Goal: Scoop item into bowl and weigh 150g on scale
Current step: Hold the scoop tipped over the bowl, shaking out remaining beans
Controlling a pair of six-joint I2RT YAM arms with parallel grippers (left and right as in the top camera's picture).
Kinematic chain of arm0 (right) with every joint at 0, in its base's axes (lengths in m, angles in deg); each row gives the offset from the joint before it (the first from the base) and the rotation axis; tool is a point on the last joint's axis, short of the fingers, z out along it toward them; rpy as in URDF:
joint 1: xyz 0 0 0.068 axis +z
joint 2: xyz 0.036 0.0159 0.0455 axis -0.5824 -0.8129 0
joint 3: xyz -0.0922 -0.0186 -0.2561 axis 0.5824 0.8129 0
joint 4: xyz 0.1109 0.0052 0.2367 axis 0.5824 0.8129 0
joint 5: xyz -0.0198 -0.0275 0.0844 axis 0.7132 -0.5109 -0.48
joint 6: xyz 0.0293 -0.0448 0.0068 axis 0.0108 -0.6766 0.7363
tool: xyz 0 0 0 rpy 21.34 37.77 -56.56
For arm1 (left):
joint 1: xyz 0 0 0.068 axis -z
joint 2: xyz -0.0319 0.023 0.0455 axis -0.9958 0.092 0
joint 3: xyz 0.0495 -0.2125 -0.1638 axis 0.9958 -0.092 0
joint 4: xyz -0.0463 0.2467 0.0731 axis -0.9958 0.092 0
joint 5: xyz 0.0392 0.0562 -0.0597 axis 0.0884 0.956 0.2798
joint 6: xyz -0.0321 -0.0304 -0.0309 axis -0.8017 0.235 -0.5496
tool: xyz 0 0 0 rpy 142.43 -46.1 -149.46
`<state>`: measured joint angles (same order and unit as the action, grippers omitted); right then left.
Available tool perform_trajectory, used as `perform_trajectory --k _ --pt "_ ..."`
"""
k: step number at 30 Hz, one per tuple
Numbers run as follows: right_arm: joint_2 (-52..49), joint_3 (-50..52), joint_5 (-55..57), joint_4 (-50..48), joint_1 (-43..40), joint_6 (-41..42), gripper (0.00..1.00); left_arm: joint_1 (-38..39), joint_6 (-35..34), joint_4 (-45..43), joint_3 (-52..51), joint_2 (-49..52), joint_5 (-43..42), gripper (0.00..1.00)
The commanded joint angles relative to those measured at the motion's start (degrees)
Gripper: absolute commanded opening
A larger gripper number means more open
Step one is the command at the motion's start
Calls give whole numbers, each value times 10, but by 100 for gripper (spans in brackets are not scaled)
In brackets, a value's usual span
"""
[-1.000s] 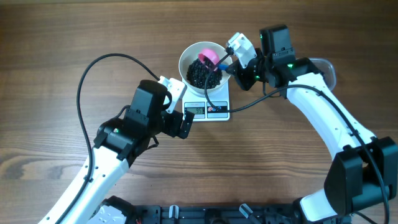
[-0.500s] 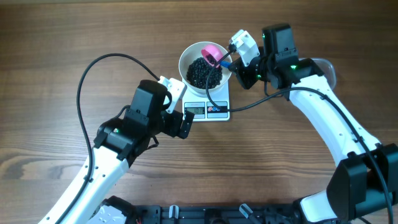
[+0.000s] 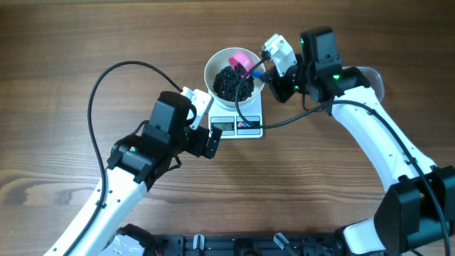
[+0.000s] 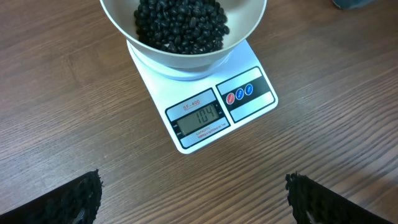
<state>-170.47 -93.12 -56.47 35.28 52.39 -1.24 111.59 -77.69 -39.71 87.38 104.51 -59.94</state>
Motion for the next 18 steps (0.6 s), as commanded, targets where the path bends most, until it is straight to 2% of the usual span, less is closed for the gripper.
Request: perform_trajectory --k 1,6,13,16,18 --pt "6 3 -14 -8 1 -30 4 0 11 0 1 -6 -9 100" --pt "26 -6 -20 -41 1 18 4 0 11 -1 1 -6 -9 100" --pt "10 -3 17 9 1 -62 4 0 11 -1 1 -6 -9 100" --pt "17 -3 4 -9 2 -45 4 0 11 -1 1 -6 -9 100" --pt "28 -3 -21 -34 2 4 4 0 11 0 1 -6 -9 100"
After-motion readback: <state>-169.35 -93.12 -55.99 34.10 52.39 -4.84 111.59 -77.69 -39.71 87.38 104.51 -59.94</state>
